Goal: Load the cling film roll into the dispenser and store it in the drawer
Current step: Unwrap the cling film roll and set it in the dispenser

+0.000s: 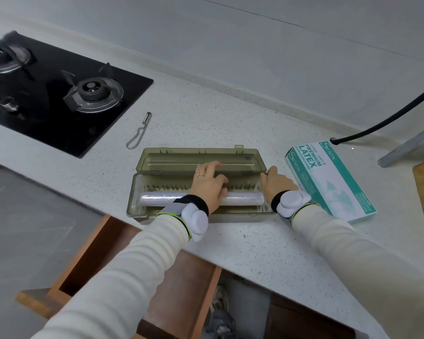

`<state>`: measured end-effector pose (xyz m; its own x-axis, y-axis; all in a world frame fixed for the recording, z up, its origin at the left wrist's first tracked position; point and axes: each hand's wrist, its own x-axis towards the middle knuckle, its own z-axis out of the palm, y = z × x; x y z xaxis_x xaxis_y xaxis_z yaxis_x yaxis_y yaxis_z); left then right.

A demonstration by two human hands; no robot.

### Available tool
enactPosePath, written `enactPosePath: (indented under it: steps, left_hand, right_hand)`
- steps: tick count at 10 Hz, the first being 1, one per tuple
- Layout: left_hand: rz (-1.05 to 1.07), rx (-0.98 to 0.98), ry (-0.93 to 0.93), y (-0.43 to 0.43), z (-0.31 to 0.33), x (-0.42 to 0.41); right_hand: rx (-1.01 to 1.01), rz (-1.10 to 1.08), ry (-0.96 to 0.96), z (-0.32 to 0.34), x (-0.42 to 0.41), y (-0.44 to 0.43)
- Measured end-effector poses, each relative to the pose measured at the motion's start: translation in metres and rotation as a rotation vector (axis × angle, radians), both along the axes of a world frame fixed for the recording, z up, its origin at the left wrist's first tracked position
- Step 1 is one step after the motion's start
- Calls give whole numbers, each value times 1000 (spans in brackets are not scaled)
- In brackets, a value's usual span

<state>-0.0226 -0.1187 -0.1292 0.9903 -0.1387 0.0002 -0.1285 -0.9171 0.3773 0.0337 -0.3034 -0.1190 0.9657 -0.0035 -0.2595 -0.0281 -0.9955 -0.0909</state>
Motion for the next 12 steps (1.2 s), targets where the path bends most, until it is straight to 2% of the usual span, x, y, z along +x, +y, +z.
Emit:
enactPosePath:
  steps: [2, 3, 4, 5, 6, 7, 8, 10, 12]
  left_hand:
    - [109, 44, -12, 21, -2, -8]
    - [123, 78, -27, 23, -3, -11]
    - [133, 122, -74, 24, -3, -12]
    - [106, 141, 0, 24, -2, -10]
    - [104, 171, 101, 24, -3, -9]
    - [86, 215, 173, 22, -4, -7]
    - [62, 263, 244, 19, -6, -3]
    - [55, 321, 336, 12, -9, 2]
    - [80, 268, 318, 10, -13, 2]
  right_hand:
    - [-19, -40, -25, 0, 6, -19]
    - [39, -111, -36, 5, 9, -23]
    - [-40, -80, -28, 10, 9, -29]
    - [-165, -8, -53, 18, 5, -27]
    - [28, -45, -227, 20, 3, -23]
    - [98, 143, -327, 21, 2, -19]
    - [251, 313, -175, 17, -4, -11]
    - [190, 415, 35, 2, -10, 3]
    - [-16, 541, 189, -2, -4, 7]
